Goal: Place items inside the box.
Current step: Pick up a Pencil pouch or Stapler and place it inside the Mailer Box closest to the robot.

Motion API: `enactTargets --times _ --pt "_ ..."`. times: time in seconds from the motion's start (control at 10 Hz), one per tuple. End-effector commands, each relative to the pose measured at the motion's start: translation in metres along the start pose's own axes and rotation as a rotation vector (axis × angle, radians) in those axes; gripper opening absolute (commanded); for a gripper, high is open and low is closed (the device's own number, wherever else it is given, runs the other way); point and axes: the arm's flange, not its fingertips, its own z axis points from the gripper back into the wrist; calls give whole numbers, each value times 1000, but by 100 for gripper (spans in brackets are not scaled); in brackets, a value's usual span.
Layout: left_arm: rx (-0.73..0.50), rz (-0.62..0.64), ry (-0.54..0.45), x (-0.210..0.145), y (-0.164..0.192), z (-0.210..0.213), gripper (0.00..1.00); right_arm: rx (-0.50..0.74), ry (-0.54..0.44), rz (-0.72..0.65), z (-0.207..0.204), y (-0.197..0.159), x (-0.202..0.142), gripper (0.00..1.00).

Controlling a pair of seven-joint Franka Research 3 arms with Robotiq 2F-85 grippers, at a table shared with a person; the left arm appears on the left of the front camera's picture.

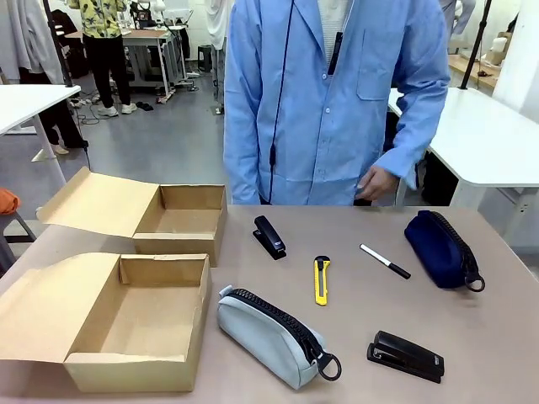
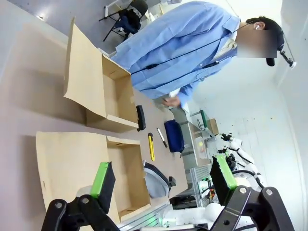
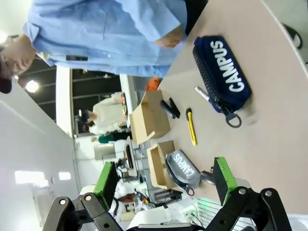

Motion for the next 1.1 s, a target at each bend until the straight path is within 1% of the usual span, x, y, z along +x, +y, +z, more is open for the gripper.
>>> enactTargets --times 0.0,0.1,0.2,0.3,0.4,0.5,0.6,0.7,0.8,0.9,1.0 --pt "-14 -18 -6 3 -1 -1 100 -55 129 149 -70 18 -26 100" --pt "-14 -18 -6 3 -1 -1 100 -145 175 198 -88 20 -33 100" --pt "-14 -18 -6 3 -1 -1 100 -126 160 142 -81 15 -20 100" --pt "-14 -18 -6 3 -1 -1 100 -101 87 78 -46 0 1 100" --pt "-14 -18 -6 3 -1 -1 100 -30 26 27 14 -23 12 100" --pt "-14 -18 -6 3 -1 -1 100 31 4 40 68 -48 7 100" --pt "-14 -18 -6 3 -1 -1 100 49 -84 46 109 -64 0 100" --pt "-14 -18 -6 3 -1 -1 100 79 -127 57 127 -66 -7 100" --pt "-14 -18 -6 3 -1 -1 100 94 -184 47 124 -64 -5 100" --pt "-14 -18 -6 3 -1 -1 100 27 -127 -3 125 -68 -28 100" --pt "-14 -18 -6 3 -1 -1 100 27 -127 -3 125 -68 -28 100"
